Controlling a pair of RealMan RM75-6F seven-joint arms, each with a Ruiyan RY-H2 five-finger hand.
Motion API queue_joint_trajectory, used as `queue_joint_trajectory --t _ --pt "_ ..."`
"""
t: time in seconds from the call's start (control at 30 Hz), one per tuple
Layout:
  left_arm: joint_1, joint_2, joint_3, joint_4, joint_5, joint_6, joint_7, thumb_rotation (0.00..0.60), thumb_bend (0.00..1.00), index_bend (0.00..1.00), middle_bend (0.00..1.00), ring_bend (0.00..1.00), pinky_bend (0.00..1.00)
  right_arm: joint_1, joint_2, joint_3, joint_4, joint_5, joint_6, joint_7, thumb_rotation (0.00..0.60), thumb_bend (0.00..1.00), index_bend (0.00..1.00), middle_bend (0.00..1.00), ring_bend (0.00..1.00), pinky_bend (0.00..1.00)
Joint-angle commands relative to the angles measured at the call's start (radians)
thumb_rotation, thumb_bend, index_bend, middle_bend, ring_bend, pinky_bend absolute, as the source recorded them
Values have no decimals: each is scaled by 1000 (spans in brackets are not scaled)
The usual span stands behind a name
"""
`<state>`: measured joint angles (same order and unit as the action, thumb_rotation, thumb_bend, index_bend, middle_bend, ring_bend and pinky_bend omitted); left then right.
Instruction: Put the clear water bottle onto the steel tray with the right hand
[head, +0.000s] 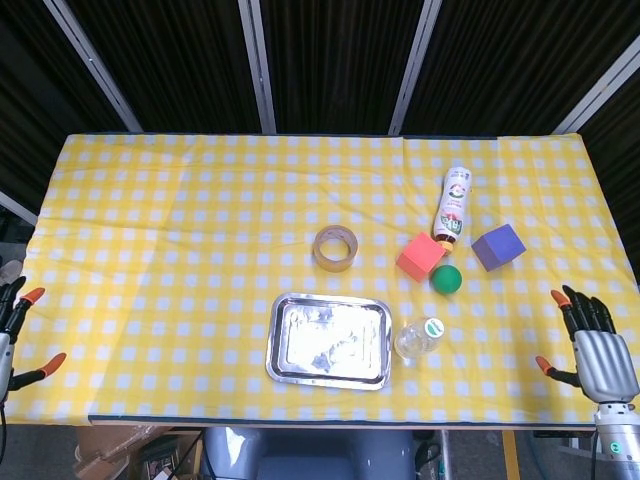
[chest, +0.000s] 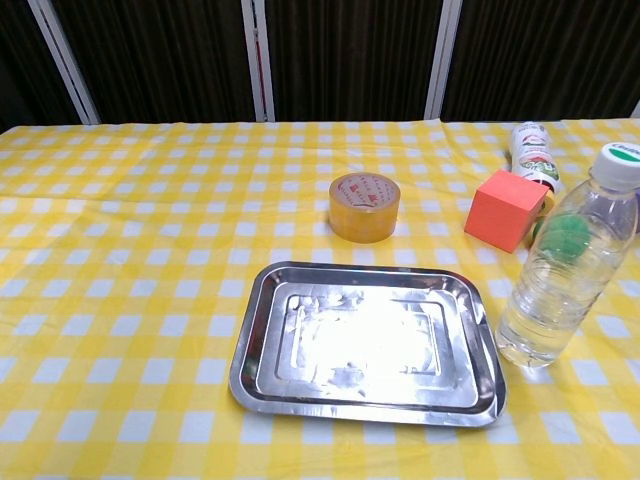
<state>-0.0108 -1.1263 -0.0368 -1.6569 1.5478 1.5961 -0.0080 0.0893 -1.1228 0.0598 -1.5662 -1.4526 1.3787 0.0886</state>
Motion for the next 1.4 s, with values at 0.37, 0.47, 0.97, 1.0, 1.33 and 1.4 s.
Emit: queue_joint_trajectory --t 0.37,0.47,0.97,1.0,1.33,1.4 --pt "3 4 -5 -2 -13 1 -14 600 177 134 4 0 0 74 69 -77 -40 -67 -214 380 600 257 70 5 0 0" --pt "7 11 -6 -3 -7 13 -32 600 177 136 4 0 0 98 66 -100 -32 -101 -259 459 600 257 67 5 0 0" --pt "8 11 -2 -5 5 15 -23 600 177 137 5 0 0 196 -72 -152 81 -230 -290 970 600 207 33 5 0 0" --pt "7 10 -2 -5 4 14 -22 600 177 137 4 0 0 201 -79 -149 80 -226 -292 980 600 207 33 5 0 0" --pt "5 10 -6 -1 -5 8 -25 600 177 138 5 0 0 238 -133 -148 66 -209 -303 1076 600 206 27 5 0 0" --pt "4 10 -6 -1 -4 8 -24 600 177 138 5 0 0 244 -151 -143 68 -201 -304 1077 600 206 27 5 0 0"
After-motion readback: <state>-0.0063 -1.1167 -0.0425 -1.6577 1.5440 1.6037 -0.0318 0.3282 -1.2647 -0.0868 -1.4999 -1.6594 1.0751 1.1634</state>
